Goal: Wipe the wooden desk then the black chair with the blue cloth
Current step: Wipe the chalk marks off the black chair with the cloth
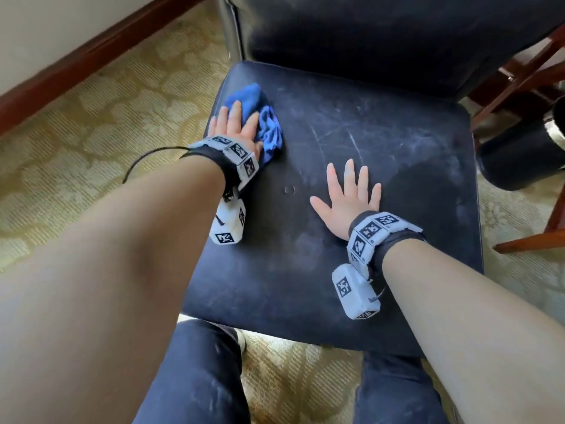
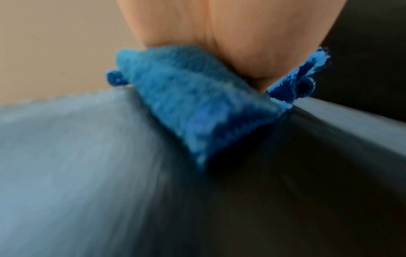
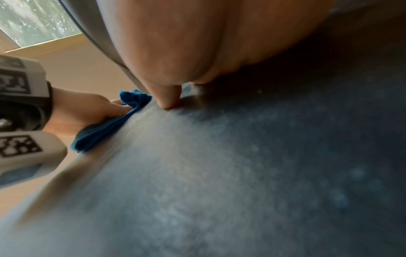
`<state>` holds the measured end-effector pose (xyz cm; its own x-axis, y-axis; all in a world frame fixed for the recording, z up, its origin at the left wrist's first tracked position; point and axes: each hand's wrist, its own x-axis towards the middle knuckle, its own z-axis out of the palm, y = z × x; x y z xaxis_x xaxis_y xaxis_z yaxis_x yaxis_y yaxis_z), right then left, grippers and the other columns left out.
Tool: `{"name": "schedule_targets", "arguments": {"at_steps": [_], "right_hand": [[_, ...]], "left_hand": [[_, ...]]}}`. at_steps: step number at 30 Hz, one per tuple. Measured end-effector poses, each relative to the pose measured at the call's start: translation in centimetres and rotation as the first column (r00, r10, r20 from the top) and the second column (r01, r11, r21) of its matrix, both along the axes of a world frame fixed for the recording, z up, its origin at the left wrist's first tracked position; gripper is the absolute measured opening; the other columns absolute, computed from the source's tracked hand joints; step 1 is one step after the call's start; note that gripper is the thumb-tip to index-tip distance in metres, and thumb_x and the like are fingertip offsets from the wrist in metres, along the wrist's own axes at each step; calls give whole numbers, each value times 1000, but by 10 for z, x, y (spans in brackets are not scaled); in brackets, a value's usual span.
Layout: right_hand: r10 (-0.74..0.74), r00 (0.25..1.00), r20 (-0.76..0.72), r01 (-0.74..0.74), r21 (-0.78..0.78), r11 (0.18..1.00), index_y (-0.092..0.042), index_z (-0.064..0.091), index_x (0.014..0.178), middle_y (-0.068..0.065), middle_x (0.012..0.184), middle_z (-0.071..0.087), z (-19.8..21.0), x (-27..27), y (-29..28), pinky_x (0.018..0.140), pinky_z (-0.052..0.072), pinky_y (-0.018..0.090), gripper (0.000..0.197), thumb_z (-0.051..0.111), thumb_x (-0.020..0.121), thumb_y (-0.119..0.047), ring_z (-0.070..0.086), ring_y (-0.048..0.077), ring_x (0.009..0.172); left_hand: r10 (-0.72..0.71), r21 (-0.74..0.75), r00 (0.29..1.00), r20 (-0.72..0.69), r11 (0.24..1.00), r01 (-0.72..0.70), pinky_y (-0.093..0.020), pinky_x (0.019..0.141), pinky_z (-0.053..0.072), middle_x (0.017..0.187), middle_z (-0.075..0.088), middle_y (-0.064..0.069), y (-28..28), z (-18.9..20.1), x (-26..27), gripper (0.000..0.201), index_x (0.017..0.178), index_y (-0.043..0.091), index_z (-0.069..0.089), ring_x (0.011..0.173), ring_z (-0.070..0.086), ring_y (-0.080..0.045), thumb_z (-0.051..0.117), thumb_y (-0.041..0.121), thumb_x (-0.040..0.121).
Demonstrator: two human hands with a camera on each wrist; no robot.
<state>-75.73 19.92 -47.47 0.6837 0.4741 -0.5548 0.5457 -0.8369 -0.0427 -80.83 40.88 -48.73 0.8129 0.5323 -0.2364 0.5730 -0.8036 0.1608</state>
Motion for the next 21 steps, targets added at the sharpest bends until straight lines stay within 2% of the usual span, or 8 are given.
{"name": "schedule_targets", "arguments": {"at_steps": [3, 6, 9, 11, 16, 21], "right_hand": [[-27, 999, -27, 27, -3, 1000, -30, -18, 146, 3, 153, -29, -1, 0, 3, 112, -12, 50, 68, 18, 95, -58, -27, 27, 140], [-43, 999, -23, 43, 2, 999, -30, -19, 146, 4, 152, -29, -4, -2, 4, 112, -13, 51, 69, 18, 95, -58, -27, 28, 140], [-46, 999, -14, 46, -2, 999, -29, -18, 147, 4, 153, -28, -4, -2, 3, 113, -11, 51, 69, 18, 95, -58, -26, 28, 140], [-32, 999, -14, 32, -18, 999, -29, -18, 147, 4, 153, -28, -2, -2, 3, 114, -10, 51, 69, 17, 95, -58, -25, 28, 140], [18, 999, -28, -18, 4, 1000, -30, -16, 147, 2, 153, -27, 3, 3, -4, 115, -10, 47, 70, 22, 95, -58, -25, 24, 141], [123, 992, 6, -123, 44, 991, -30, -13, 148, -1, 155, -23, 2, 13, -18, 115, -7, 42, 79, 27, 90, -65, -21, 19, 142]], "left_hand": [[87, -25, 995, 42, 996, -86, -42, 115, -2, 158, 0, -13, 22, -2, 7, 59, 151, 21, 14, 144, 0, -33, 38, 37, 99], [65, -23, 997, 37, 998, -64, -42, 116, 0, 157, 1, -14, 25, -3, 0, 60, 150, 19, 18, 143, 2, -34, 42, 33, 97], [41, -36, 998, -38, 998, -43, -40, 117, 0, 158, -2, -10, 12, 0, -15, 59, 150, 24, 18, 143, 1, -34, 41, 33, 97], [-19, -28, 996, -93, 999, 16, -38, 117, 0, 158, -6, -7, 0, 5, -29, 60, 150, 28, 15, 144, -2, -32, 41, 34, 97], [-266, -14, 951, -160, 964, 267, -36, 115, -1, 158, -11, -4, -38, 18, -65, 60, 150, 30, 8, 144, -9, -28, 37, 39, 99], [-312, 52, 933, -179, 944, 326, -36, 115, -9, 158, -10, -6, -49, 15, -47, 61, 151, 30, 5, 144, -9, -30, 35, 43, 99]]}}
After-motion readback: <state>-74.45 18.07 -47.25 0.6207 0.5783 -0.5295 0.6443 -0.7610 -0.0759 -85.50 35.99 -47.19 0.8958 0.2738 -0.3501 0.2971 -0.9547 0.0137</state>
